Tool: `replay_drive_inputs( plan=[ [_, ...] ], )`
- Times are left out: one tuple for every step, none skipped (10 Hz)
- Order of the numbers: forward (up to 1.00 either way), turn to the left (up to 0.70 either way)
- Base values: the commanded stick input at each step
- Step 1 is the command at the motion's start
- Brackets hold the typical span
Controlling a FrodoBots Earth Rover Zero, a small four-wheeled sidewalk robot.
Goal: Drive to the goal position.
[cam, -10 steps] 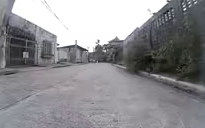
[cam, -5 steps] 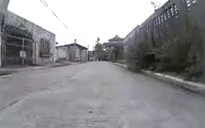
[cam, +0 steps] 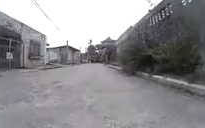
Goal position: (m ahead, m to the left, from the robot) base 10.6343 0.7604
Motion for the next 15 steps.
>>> replay_drive_inputs(
  plan=[
    [0.93,0.00],
    [0.93,0.00],
    [0.93,0.00],
    [0.93,0.00],
    [0.93,0.00],
    [0.93,0.00],
    [0.93,0.00],
    [0.93,0.00],
    [0.93,0.00],
    [0.93,0.00],
    [0.93,0.00],
    [0.94,0.00],
    [0.94,0.00],
    [0.94,0.00],
    [0.94,0.00]
  ],
)
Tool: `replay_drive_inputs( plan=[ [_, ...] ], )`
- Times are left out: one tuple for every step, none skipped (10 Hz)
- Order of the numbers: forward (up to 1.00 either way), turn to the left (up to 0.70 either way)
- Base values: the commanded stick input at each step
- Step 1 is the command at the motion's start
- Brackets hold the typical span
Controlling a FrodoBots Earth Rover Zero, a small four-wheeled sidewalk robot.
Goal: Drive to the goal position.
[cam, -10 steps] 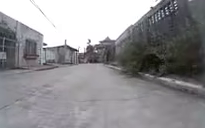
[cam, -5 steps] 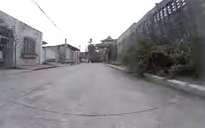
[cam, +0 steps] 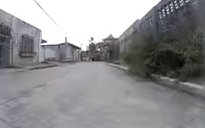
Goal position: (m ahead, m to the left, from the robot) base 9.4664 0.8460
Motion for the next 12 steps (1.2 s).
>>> replay_drive_inputs(
  plan=[
    [0.94,0.00],
    [0.94,0.00],
    [0.94,0.00],
    [0.94,0.00],
    [0.94,0.00],
    [0.94,0.00],
    [0.94,0.00],
    [0.94,0.00],
    [0.94,0.00],
    [0.94,0.00],
    [0.94,0.00],
    [0.94,0.00]
  ],
)
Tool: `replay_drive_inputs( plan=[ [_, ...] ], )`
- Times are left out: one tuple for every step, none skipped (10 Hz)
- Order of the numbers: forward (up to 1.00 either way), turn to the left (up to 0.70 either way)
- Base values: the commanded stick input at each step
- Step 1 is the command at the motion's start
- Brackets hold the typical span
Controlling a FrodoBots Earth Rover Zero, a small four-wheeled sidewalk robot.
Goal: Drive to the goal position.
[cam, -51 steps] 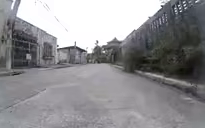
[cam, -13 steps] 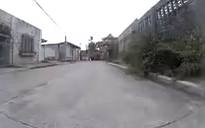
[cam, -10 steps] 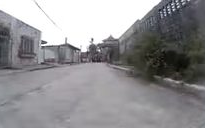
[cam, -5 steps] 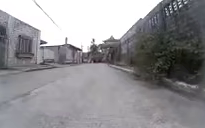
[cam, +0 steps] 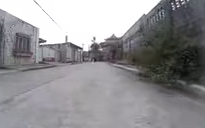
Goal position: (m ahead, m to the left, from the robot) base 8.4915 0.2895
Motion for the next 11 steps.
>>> replay_drive_inputs(
  plan=[
    [0.94,0.00],
    [0.94,0.00],
    [0.94,0.00],
    [0.94,0.00],
    [0.94,0.00],
    [0.94,0.00],
    [0.94,0.00],
    [0.94,0.00],
    [0.94,0.00],
    [0.94,0.00],
    [0.94,0.00]
  ],
)
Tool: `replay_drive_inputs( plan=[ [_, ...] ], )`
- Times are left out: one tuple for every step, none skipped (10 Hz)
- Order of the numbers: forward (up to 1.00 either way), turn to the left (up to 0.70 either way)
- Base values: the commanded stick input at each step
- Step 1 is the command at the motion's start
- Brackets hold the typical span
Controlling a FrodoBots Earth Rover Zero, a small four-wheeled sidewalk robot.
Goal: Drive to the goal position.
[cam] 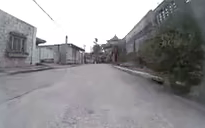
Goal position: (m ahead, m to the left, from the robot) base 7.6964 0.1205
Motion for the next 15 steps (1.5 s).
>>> replay_drive_inputs(
  plan=[
    [0.94,0.00],
    [0.94,0.00],
    [0.94,0.00],
    [0.94,0.00],
    [0.94,0.00],
    [0.94,0.00],
    [0.94,-0.01],
    [0.94,-0.07],
    [0.94,-0.15],
    [0.94,-0.37],
    [0.94,-0.31],
    [0.94,-0.10],
    [0.94,0.00],
    [0.94,0.00],
    [0.94,0.00]
  ],
)
